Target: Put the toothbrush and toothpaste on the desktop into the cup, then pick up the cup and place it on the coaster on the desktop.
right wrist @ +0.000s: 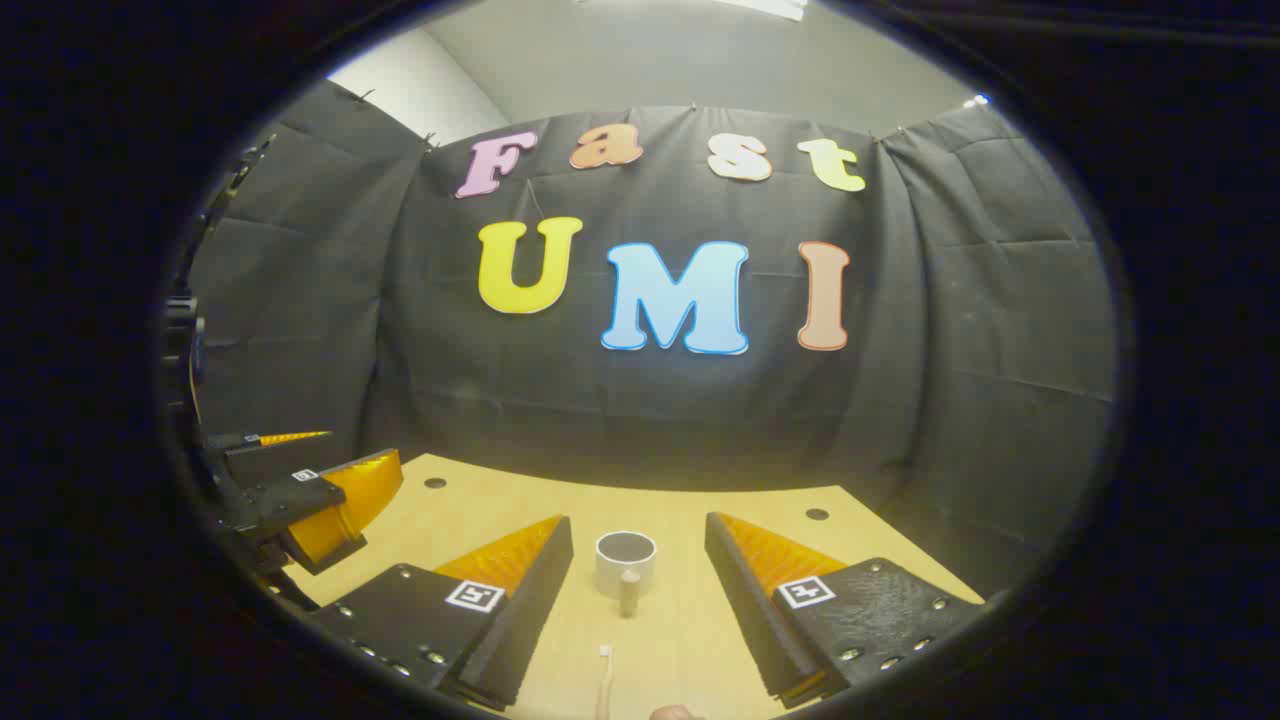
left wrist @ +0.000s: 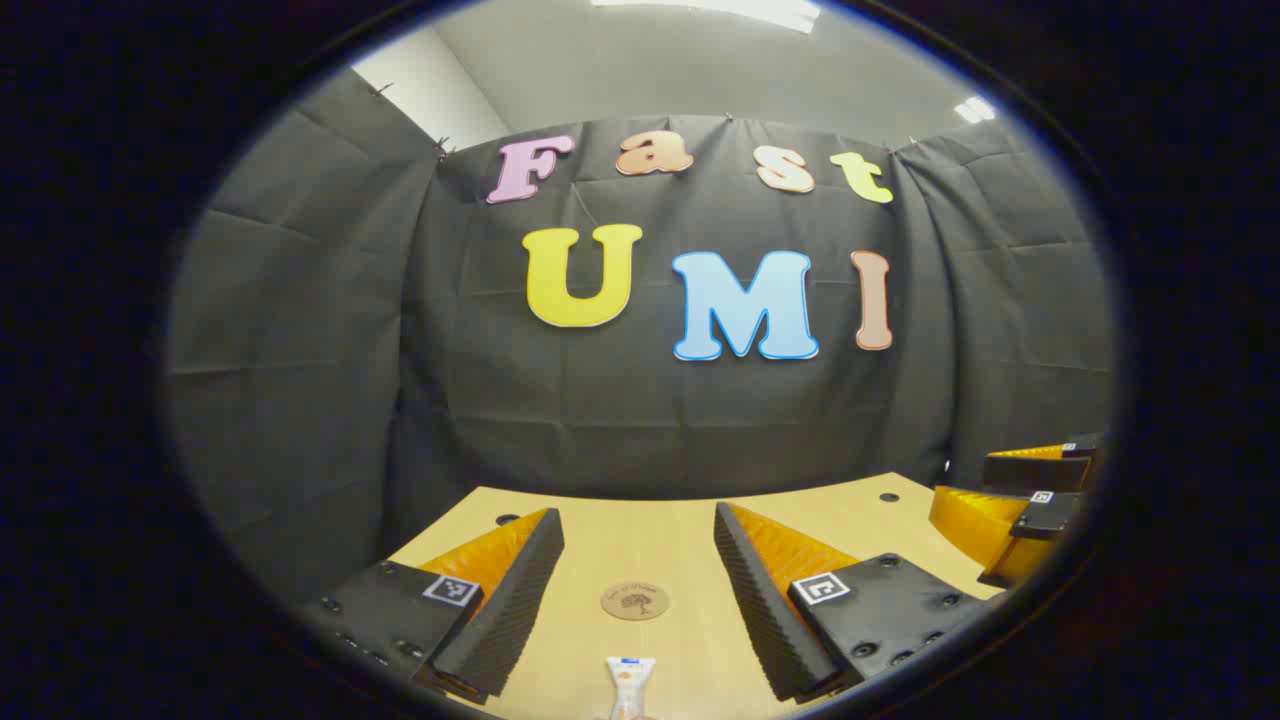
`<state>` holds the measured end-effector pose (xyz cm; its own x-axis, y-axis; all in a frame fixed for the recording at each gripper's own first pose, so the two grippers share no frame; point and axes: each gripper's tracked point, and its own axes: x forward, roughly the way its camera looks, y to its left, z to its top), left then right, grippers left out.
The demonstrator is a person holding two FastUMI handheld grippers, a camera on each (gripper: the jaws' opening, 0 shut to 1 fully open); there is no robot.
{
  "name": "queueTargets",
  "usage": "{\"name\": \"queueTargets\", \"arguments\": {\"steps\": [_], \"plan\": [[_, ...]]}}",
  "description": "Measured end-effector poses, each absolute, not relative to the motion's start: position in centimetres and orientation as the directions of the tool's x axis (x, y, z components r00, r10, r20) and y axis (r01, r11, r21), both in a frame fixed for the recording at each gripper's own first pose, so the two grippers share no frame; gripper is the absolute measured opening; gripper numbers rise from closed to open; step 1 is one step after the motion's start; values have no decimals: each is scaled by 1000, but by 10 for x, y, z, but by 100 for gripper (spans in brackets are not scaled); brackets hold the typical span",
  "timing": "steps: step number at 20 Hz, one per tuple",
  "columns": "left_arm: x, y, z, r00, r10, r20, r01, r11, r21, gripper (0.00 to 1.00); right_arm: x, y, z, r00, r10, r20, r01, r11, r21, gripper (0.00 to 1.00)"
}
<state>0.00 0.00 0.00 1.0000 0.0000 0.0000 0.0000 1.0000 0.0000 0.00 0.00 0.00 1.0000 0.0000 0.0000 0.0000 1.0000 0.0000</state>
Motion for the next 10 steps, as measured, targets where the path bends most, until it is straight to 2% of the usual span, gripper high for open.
{"name": "queueTargets", "arguments": {"steps": [3,5,6,7,9,10], "plan": [[-1,-4,0,1000,-4,1,4,1000,-10,100,0,0,-1,1000,6,-7,-6,1000,0,84],[-1,-5,1,1000,-5,3,5,1000,-2,97,-2,-1,-1,1000,3,-5,-3,1000,-8,84],[-1,-7,1,1000,-7,4,7,1000,-1,100,-2,-1,-1,1000,5,-8,-5,1000,-12,84],[0,-7,1,1000,-7,2,7,1000,-1,97,-2,-1,-2,1000,6,-10,-6,1000,-15,84],[0,-9,0,1000,-6,-1,6,1000,-4,100,-2,-2,-3,1000,8,-15,-9,1000,-19,84],[-1,-10,-1,1000,-4,-5,4,1000,-4,97,-2,-2,-3,1000,12,-16,-12,1000,-19,84]]}}
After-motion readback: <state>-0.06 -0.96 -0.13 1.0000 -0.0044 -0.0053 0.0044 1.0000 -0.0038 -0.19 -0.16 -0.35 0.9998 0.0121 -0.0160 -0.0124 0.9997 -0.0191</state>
